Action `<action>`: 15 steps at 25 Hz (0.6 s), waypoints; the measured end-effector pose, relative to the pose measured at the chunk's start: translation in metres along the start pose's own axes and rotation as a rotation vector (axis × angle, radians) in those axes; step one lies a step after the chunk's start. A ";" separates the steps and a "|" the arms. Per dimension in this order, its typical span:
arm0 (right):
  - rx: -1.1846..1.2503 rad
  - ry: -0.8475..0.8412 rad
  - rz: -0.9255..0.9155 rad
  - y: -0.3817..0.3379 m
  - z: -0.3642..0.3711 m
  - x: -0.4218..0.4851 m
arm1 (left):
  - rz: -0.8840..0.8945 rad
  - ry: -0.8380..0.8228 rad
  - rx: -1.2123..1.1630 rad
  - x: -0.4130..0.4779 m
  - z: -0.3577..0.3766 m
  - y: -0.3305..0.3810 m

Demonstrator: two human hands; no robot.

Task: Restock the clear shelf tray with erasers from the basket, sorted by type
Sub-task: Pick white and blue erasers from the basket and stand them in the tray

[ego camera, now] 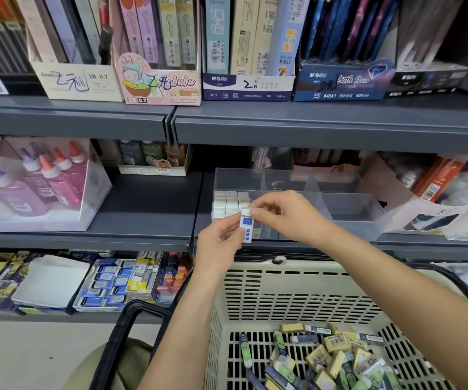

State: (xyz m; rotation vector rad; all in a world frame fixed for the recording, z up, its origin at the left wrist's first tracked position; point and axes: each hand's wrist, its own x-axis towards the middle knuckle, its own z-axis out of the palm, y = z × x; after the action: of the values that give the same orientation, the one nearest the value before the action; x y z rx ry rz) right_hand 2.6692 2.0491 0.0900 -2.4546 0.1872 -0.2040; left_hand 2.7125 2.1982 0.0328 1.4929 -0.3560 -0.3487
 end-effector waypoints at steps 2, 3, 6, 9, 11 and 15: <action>-0.036 -0.030 -0.001 -0.002 -0.004 -0.002 | 0.020 -0.019 0.019 -0.001 0.001 0.001; -0.049 -0.030 0.002 -0.002 -0.006 -0.002 | 0.037 -0.007 0.014 -0.003 0.002 0.002; -0.025 0.101 0.057 0.002 -0.021 0.005 | 0.106 0.208 -0.016 -0.002 -0.003 0.004; -0.119 0.223 0.124 0.009 -0.029 0.016 | 0.122 0.367 0.073 0.002 -0.009 0.001; -0.180 0.196 0.151 0.012 -0.024 0.023 | 0.057 0.343 0.170 0.004 -0.008 -0.004; -0.146 0.206 0.177 0.016 -0.019 0.031 | -0.018 0.242 0.220 0.008 -0.009 -0.009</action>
State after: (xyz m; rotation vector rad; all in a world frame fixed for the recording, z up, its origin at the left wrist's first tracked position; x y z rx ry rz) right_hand 2.6944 2.0194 0.0977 -2.5418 0.5232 -0.3770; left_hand 2.7231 2.2021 0.0235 1.7336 -0.1926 -0.1428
